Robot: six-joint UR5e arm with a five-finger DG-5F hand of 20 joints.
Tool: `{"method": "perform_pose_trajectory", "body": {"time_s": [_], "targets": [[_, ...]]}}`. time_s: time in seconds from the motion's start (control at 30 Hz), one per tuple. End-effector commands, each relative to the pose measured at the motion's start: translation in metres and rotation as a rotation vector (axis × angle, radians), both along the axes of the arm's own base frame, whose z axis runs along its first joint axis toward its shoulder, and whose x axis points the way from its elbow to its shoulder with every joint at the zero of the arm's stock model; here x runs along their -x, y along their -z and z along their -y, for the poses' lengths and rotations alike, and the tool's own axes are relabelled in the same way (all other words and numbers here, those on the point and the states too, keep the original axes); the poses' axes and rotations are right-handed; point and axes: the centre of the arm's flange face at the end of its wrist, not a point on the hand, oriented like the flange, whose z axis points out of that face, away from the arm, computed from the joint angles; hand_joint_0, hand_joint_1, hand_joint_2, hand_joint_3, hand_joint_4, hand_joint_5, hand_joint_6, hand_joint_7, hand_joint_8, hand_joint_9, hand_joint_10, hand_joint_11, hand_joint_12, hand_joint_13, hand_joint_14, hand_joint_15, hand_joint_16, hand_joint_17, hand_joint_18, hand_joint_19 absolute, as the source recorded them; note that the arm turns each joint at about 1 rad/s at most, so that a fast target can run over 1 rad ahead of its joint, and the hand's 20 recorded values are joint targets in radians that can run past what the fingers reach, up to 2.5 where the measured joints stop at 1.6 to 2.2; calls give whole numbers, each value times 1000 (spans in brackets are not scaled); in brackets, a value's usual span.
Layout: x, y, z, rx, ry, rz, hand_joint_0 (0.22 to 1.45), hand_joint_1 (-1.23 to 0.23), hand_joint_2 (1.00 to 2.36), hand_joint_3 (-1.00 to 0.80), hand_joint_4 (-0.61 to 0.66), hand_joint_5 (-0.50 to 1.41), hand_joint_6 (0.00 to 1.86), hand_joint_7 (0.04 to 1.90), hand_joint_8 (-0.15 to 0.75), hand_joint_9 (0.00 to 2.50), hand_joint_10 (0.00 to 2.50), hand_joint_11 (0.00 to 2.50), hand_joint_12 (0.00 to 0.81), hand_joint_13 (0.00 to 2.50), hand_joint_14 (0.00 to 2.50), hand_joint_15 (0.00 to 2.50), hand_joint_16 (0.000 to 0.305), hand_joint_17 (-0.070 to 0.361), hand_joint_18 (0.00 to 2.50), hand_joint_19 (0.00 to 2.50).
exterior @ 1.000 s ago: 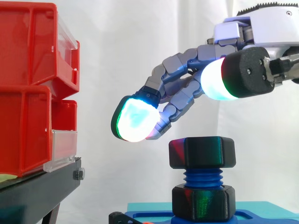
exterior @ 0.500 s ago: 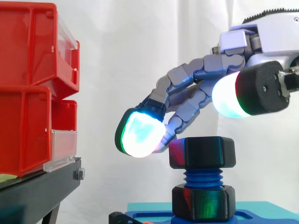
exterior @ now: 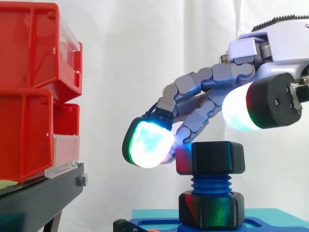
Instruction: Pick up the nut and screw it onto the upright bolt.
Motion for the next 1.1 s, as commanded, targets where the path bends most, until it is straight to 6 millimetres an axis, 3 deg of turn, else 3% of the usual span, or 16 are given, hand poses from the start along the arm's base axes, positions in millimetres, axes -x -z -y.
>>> {"method": "perform_pose_trajectory", "body": {"time_s": [0.0,0.6,1.07], "targets": [[0,0,2,0,1,-1,489,-295,1000,-500,257,-52,504,1068,229,560,0,0,228,273,0,0,21,48,0,0],[1,1,11,0,5,-6,507,-305,1000,-500,166,-9,505,1327,240,688,0,0,210,385,0,0,16,37,0,0],[2,-2,28,-2,-4,-6,520,-317,1000,-500,138,13,504,1378,247,802,0,0,201,467,0,0,13,30,55,0]]}}
